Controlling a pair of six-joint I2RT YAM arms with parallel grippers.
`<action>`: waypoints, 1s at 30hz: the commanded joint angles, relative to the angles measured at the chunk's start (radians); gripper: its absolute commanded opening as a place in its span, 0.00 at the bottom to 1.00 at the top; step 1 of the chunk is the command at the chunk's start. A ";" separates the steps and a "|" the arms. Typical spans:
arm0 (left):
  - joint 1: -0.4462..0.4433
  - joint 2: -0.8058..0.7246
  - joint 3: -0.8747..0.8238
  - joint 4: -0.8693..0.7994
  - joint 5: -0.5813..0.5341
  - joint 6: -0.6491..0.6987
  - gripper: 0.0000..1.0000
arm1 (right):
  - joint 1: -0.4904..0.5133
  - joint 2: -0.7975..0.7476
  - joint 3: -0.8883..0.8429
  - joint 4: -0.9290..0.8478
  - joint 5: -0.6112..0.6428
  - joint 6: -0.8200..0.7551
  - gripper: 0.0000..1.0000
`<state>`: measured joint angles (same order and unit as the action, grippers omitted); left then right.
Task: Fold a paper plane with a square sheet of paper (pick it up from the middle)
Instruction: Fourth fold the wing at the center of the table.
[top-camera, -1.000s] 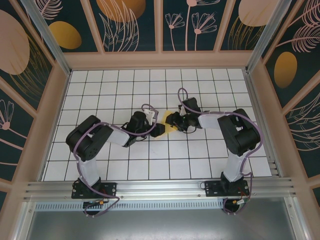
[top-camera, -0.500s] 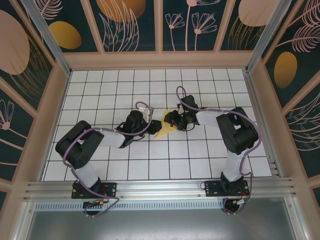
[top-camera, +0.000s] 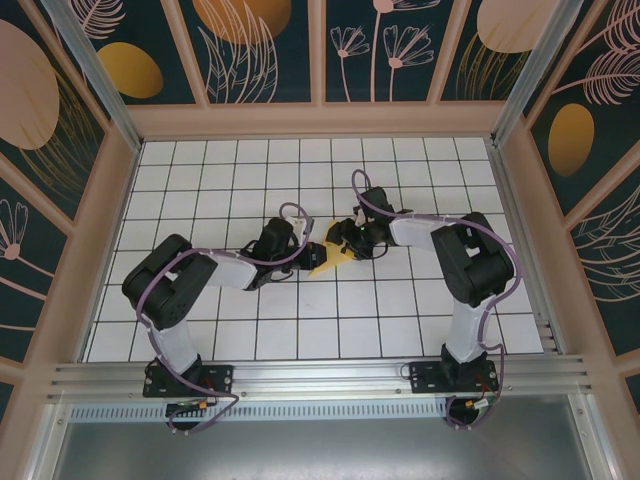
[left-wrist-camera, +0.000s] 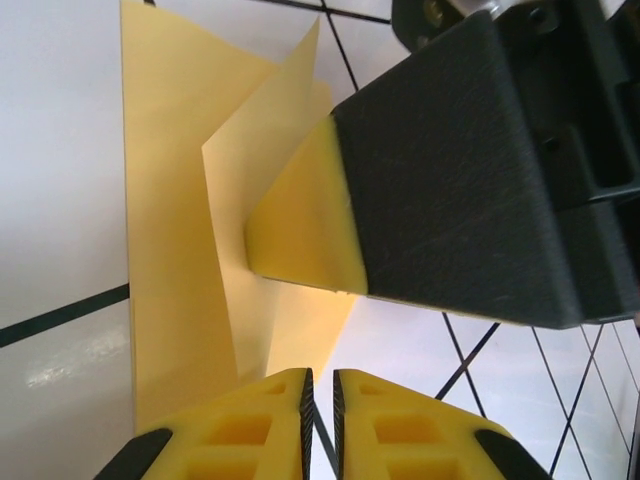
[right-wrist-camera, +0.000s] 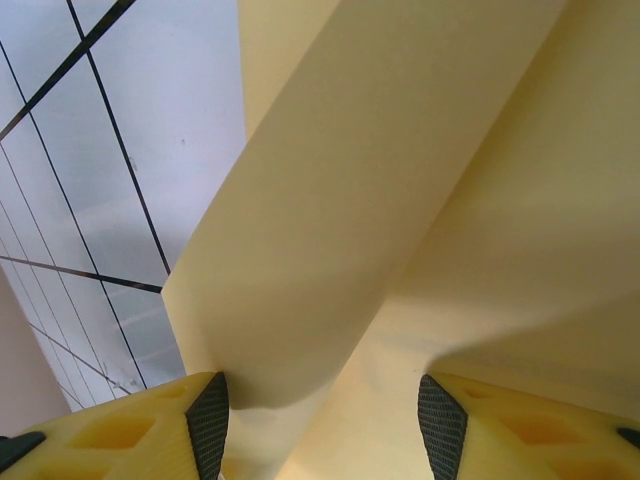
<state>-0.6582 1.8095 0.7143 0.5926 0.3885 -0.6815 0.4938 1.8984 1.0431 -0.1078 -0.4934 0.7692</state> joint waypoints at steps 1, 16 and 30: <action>0.004 0.023 0.033 -0.032 0.004 0.026 0.17 | -0.013 0.130 -0.060 -0.129 0.231 -0.001 0.58; 0.004 0.052 0.056 -0.091 -0.081 0.035 0.13 | -0.018 0.089 -0.080 -0.078 0.181 -0.051 0.58; 0.003 0.054 0.056 -0.086 -0.067 0.033 0.14 | -0.023 0.164 -0.024 -0.186 0.247 -0.041 0.44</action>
<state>-0.6582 1.8492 0.7525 0.5190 0.3244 -0.6662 0.4908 1.9198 1.0714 -0.1658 -0.4797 0.7460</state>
